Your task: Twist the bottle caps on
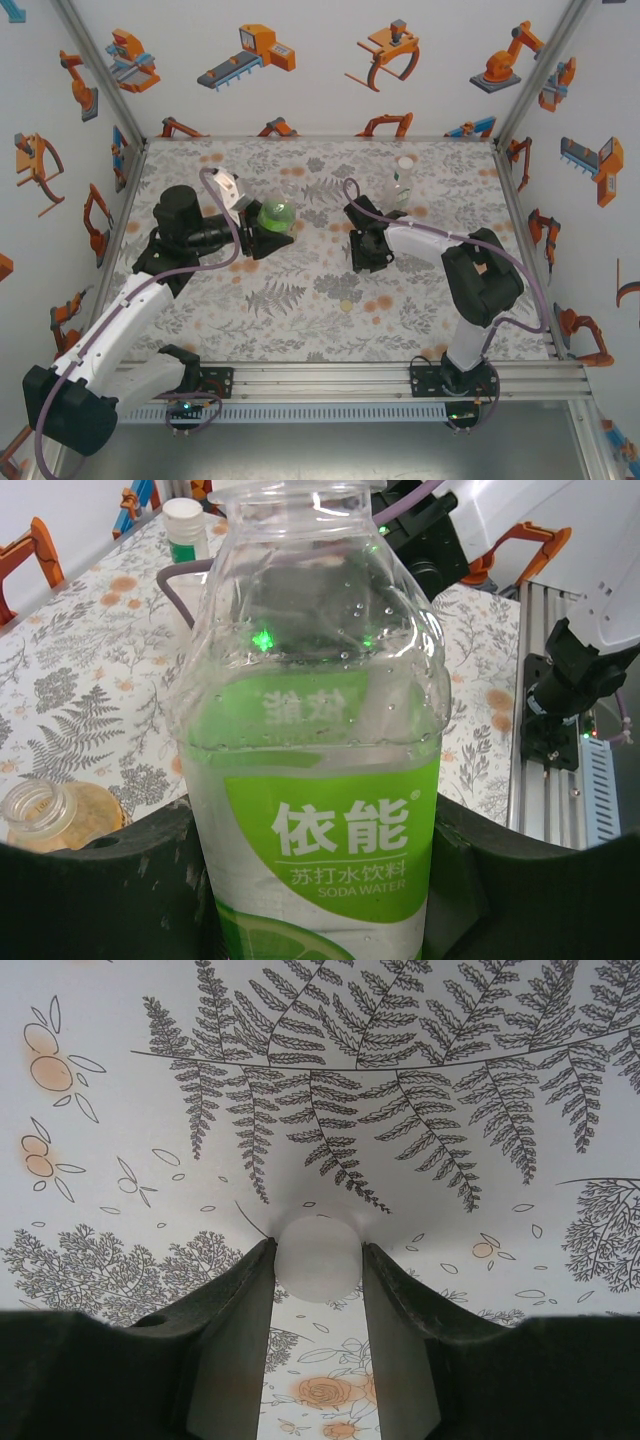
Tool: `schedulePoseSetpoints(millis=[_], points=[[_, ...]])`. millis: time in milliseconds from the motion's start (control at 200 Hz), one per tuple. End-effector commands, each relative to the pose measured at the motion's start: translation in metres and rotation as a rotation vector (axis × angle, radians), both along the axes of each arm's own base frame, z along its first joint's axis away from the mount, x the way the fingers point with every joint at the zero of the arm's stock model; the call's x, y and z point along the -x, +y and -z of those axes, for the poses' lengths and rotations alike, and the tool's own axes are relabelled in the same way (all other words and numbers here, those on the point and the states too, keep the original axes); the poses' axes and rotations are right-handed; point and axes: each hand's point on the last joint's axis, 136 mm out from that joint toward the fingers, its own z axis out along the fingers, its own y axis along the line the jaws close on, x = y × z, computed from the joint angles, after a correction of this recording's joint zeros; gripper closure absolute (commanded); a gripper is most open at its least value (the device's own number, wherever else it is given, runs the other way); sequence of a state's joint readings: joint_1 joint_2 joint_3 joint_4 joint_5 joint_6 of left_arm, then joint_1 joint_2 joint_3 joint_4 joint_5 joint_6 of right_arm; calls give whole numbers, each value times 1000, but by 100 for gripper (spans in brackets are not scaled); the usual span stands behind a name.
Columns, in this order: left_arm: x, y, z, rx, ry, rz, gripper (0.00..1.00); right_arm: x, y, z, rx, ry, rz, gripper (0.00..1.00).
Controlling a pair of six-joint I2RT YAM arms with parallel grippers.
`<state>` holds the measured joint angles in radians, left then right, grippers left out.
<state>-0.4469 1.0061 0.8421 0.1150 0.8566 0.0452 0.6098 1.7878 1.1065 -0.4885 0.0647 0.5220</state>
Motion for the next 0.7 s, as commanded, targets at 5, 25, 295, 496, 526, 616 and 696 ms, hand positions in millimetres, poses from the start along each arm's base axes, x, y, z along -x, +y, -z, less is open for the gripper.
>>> schedulePoseSetpoints(millis=[5,25,295,496,526,616,696], points=[[3,-3,-3,-2,-30,22,100,1,-6,14,34,24,-5,60],[4,-4,-4,-1,-31,25,100,1,-6,14,34,24,-4,61],[4,-4,-3,-7,-31,25,100,2,-6,18,37,35,-9,57],[4,-5,-2,-12,-30,28,100,1,-6,9,31,15,-8,65],[5,-5,-2,-13,-32,28,100,0,-6,6,31,8,-10,67],[5,-5,-1,-20,-32,31,100,-1,-8,-6,32,-12,-13,69],[6,-6,0,-32,-34,34,100,-2,-8,-21,23,-39,-19,72]])
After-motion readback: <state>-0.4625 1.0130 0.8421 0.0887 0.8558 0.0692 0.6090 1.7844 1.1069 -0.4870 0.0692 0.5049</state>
